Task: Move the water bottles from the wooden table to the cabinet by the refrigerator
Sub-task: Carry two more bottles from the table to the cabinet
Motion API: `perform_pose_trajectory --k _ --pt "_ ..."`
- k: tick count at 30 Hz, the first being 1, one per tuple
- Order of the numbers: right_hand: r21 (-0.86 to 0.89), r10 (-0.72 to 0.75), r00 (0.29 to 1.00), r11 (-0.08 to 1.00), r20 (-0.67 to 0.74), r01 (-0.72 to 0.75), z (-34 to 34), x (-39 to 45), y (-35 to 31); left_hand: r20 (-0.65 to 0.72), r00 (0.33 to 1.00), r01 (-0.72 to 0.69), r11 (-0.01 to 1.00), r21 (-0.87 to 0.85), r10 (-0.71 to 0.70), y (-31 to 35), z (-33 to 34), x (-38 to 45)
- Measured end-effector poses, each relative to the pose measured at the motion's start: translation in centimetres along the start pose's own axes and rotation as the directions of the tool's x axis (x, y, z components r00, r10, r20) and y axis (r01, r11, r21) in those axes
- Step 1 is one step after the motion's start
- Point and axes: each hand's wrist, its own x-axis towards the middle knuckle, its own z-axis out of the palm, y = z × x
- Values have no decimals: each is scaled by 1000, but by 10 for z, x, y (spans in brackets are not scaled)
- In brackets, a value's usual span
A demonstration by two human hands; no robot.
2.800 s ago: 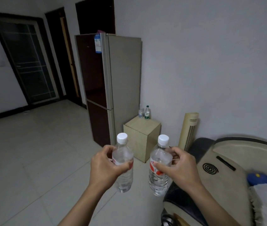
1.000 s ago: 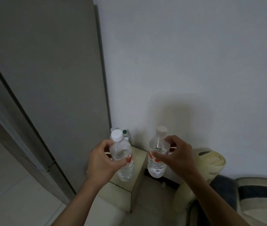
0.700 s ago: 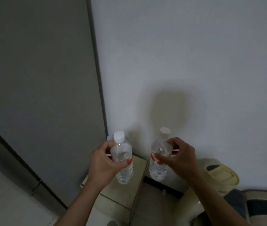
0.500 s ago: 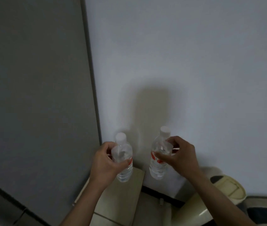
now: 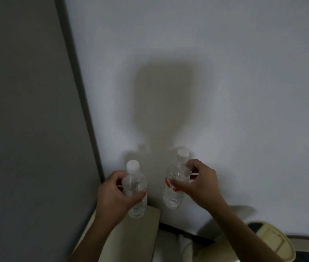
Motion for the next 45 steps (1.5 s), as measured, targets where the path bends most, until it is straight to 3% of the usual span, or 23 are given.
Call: perform_pose_trajectory --k 10,18,28,45 --pt "124 -151 962 984 228 125 25 80 57 -249 964 130 984 123 -96 -4 41 22" --pt "213 -151 912 974 381 72 59 103 77 -382 911 256 939 227 -156 -5 54 4" --pt "190 -189 861 976 473 109 91 93 99 -412 862 401 894 202 -294 -54 62 -14" --pt "59 9 819 997 573 -52 169 52 187 -392 799 544 826 149 -456 -164 88 -42"
